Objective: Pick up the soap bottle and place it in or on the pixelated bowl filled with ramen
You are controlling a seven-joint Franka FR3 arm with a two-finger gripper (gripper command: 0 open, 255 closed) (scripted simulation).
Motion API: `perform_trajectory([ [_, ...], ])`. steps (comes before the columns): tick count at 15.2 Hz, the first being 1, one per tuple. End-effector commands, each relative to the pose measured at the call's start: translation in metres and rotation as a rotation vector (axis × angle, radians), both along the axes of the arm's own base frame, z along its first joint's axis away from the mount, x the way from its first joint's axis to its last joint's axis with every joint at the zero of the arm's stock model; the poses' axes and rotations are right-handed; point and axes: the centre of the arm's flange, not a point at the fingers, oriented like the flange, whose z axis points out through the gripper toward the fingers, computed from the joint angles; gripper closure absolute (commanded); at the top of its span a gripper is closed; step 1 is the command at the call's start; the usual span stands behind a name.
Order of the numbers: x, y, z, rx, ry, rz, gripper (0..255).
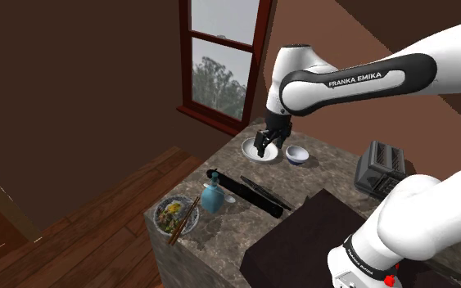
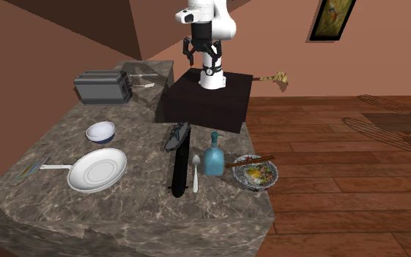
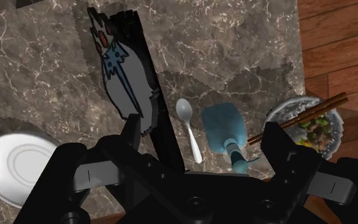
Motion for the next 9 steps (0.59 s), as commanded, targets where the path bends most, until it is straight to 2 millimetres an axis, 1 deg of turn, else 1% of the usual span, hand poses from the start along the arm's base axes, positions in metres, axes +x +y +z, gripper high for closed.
perform_trajectory([
  [1,0.015,0.008,-0.018,0.004,-0.007,-0.009,0],
  [9,0.076,0.046,-0.091,0.018,-0.026,-0.041,0],
])
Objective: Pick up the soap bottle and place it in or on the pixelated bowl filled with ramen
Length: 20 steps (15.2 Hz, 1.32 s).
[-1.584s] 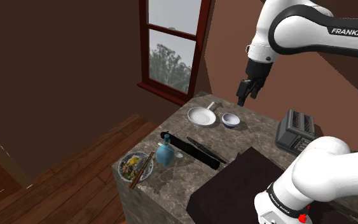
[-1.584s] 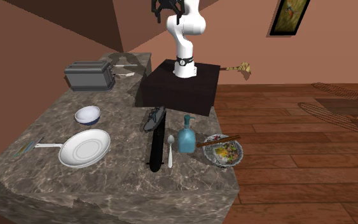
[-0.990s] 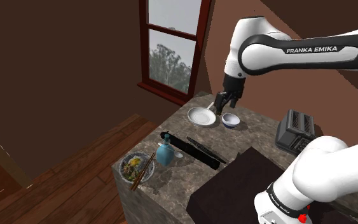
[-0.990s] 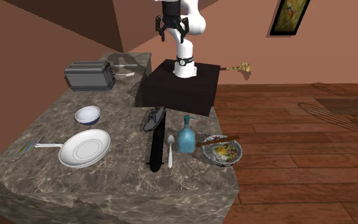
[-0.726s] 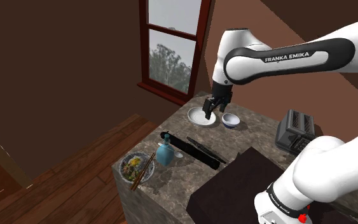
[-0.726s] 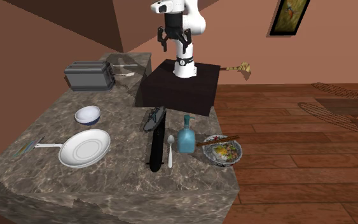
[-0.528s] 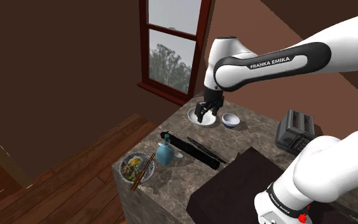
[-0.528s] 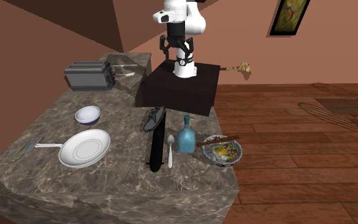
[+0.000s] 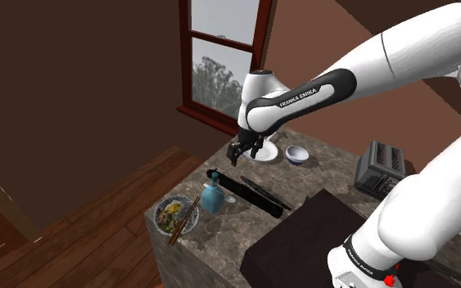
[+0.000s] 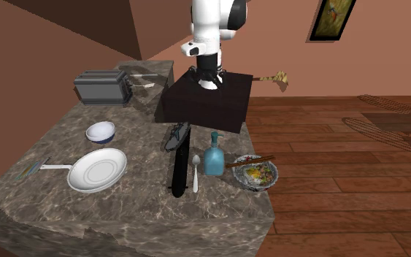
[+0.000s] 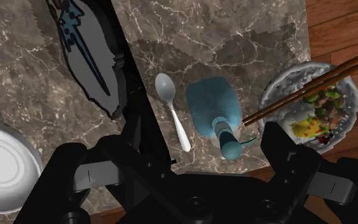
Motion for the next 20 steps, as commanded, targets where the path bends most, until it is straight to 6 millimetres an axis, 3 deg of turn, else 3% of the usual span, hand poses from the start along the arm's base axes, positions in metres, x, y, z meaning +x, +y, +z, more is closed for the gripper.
perform_trajectory([
  [1,0.015,0.008,-0.018,0.004,-0.006,-0.009,0],
  [11,0.096,0.055,-0.107,0.021,-0.031,-0.049,0],
  [20,0.096,0.056,-0.147,0.021,-0.031,-0.049,0],
])
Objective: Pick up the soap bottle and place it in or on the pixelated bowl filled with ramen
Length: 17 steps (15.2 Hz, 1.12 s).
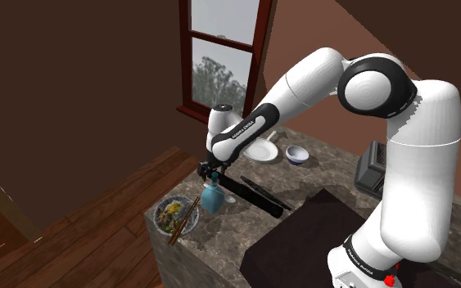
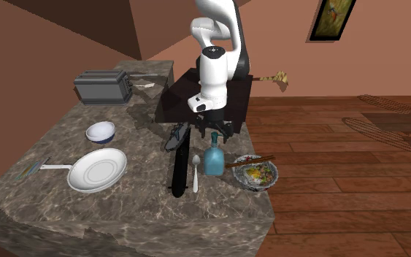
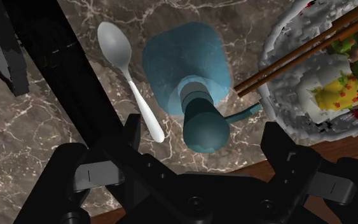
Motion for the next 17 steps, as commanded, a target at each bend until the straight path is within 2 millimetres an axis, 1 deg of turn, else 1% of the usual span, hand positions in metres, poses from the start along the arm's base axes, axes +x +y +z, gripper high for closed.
perform_trajectory([
  [1,-0.0001,-0.0002,-0.0025,0.000,0.000,0.000,0],
  [7,-0.0001,-0.0002,-0.0025,0.000,0.000,0.000,0],
  [8,-0.0001,-0.0002,-0.0025,0.000,0.000,0.000,255],
  [17,-0.0001,-0.0002,-0.0025,0.000,0.000,0.000,255],
])
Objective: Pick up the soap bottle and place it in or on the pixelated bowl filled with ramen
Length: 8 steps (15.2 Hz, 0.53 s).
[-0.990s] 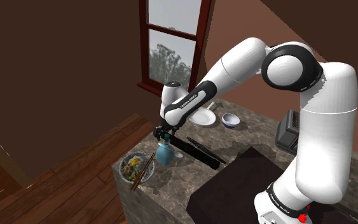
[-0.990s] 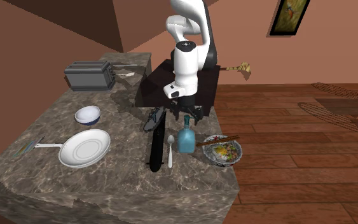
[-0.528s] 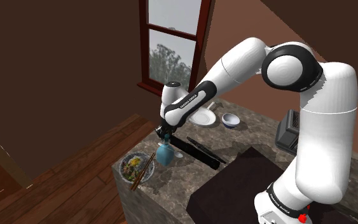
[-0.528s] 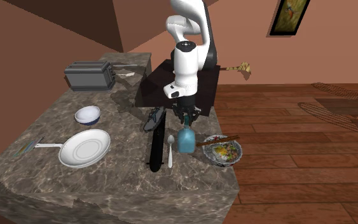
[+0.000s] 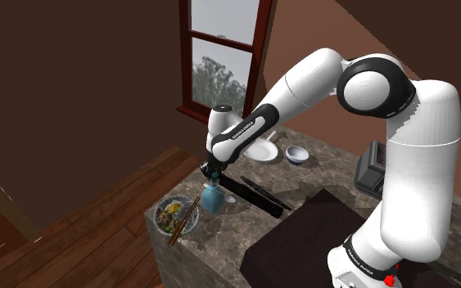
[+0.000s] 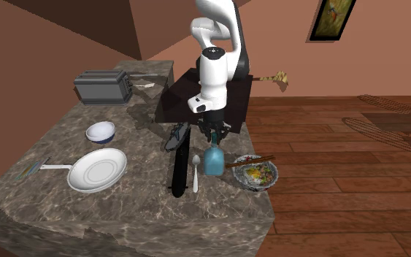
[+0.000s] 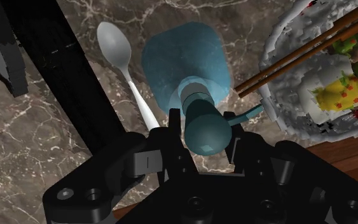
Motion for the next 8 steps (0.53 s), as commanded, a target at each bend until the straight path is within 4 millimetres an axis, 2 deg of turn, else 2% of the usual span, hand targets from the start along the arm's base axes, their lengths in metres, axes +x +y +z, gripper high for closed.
perform_trajectory([
  [1,0.000,0.000,0.005,0.000,0.000,0.000,255],
  [8,0.000,0.000,0.042,0.000,0.000,0.000,255],
])
